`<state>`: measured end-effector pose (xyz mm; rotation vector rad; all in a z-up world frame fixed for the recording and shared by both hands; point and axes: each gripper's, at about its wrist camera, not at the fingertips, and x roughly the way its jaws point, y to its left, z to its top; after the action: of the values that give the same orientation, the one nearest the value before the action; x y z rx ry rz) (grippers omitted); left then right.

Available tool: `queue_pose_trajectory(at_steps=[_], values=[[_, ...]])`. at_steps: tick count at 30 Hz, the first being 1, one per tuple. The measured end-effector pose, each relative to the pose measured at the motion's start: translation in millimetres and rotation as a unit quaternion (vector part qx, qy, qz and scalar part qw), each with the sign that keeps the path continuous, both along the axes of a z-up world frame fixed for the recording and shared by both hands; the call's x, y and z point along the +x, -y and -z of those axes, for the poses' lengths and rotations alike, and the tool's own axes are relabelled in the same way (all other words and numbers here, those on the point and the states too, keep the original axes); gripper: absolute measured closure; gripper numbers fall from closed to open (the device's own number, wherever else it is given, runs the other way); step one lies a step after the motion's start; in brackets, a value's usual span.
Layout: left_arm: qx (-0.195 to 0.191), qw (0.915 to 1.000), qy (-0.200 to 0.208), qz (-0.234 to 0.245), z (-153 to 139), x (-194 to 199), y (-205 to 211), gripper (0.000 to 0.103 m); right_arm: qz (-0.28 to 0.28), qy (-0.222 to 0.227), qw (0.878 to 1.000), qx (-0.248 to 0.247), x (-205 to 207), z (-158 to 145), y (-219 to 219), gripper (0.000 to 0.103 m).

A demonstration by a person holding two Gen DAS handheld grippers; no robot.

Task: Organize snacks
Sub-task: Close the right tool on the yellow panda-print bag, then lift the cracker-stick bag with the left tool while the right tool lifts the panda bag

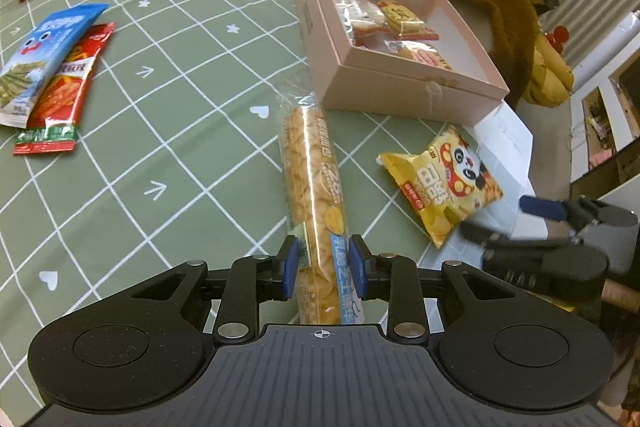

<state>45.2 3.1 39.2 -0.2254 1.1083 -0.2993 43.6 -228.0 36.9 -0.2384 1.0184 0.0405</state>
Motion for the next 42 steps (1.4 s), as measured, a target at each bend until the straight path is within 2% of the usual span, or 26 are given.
queue_pose_trajectory(at_steps=[2,6,8,10,16,21,26,30,33,37,40,42], values=[[0.0,1.0,0.0,-0.002,-0.1,-0.7,-0.2,0.071,0.018,0.004,1.0,0.022,1.8,-3.4,11.3,0.023],[0.002,1.0,0.001,-0.003,-0.9,-1.4,0.2,0.071,0.054,0.008,0.991,0.121,4.2,-15.5,31.0,0.023],[0.004,1.0,0.001,-0.003,-1.2,-2.4,0.8,0.071,0.07,0.014,0.986,0.151,10.7,-19.8,31.2,0.023],[0.007,1.0,0.001,-0.001,-1.8,-3.1,1.7,0.071,0.071,0.018,0.985,0.159,17.8,-21.4,25.5,0.023],[0.008,1.0,0.0,-0.001,-2.2,-4.7,3.1,0.071,0.039,0.023,0.993,0.114,40.3,-1.3,-12.3,0.023],[0.004,1.0,-0.002,-0.002,-1.3,-4.6,2.2,0.071,-0.051,0.034,0.996,0.064,19.8,2.5,-32.7,0.023],[0.0,1.0,-0.004,-0.004,-0.4,-3.4,2.9,0.071,-0.115,0.06,0.991,0.004,-8.9,4.2,-27.9,0.022],[0.001,1.0,-0.004,-0.003,-0.4,-2.9,4.2,0.071,-0.121,0.071,0.99,-0.024,-17.1,-0.2,-13.3,0.022],[0.001,1.0,-0.004,-0.004,-0.4,-2.9,4.6,0.071,-0.1,0.07,0.993,0.008,-18.6,-11.0,3.8,0.022],[-0.001,1.0,-0.005,-0.006,-0.5,-3.1,4.1,0.071,-0.042,0.031,0.994,0.095,-11.6,-22.8,30.5,0.022],[-0.001,1.0,-0.005,-0.005,-0.4,-3.1,4.0,0.071,0.017,-0.007,0.988,0.151,-3.8,-23.6,51.4,0.022],[-0.002,1.0,-0.005,-0.006,-0.4,-3.1,3.8,0.071,0.06,-0.053,0.977,0.197,3.3,-17.7,66.1,0.022]])
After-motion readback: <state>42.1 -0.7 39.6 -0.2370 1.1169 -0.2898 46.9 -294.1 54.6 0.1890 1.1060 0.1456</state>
